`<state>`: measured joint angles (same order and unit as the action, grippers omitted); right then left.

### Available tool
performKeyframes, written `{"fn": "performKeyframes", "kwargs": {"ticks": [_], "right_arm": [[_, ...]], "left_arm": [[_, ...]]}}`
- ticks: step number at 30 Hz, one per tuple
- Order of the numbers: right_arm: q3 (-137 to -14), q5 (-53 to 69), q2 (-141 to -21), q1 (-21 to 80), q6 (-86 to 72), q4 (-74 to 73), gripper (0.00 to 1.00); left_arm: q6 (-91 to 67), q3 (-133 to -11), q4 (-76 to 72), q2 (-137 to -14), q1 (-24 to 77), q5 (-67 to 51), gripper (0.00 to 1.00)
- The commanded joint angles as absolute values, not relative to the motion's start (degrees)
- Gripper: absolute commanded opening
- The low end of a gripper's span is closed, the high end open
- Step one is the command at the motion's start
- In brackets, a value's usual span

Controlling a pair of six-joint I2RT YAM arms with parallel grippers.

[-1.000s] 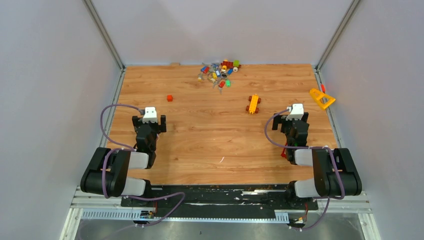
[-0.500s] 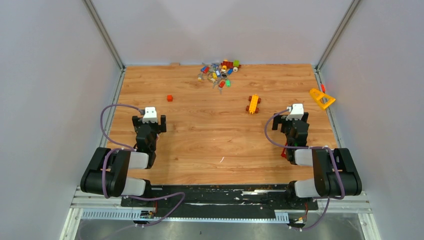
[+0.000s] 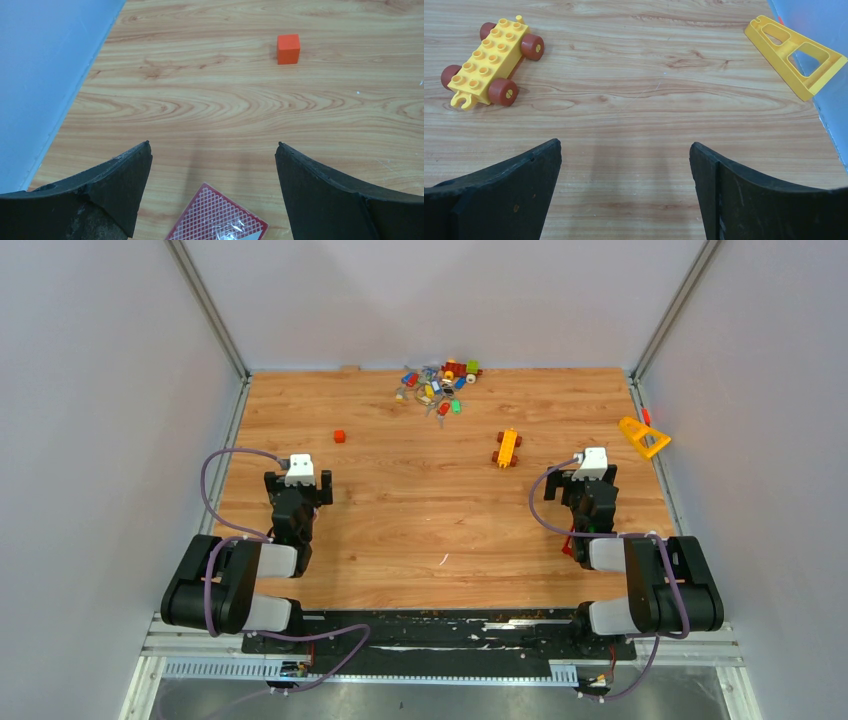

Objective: Remove the keys from the keyring

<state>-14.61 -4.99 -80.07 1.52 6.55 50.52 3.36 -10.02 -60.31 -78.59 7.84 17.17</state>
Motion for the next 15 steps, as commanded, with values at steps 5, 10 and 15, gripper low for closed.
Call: {"fn": "performKeyframes", "kwargs": {"ticks": [5,10,15], "right_arm": [[-14.7,-4.5,-79.5,1.4,6.3,53.7,1.0],[-14.7,-4.6,-79.6,1.4,6.2,53.6,1.0],[-14.7,-4.6,-79.5,1.4,6.3,53.7,1.0]], "left_arm": [[4.1,-10.3,-63.0,-78.4,8.0,17.2,1.0],[3.9,-9.9,-63.7,-78.3,8.0,17.7,1.0],[3.2,-9.0,-63.8,-76.0,8.0,19.7,1.0]]}}
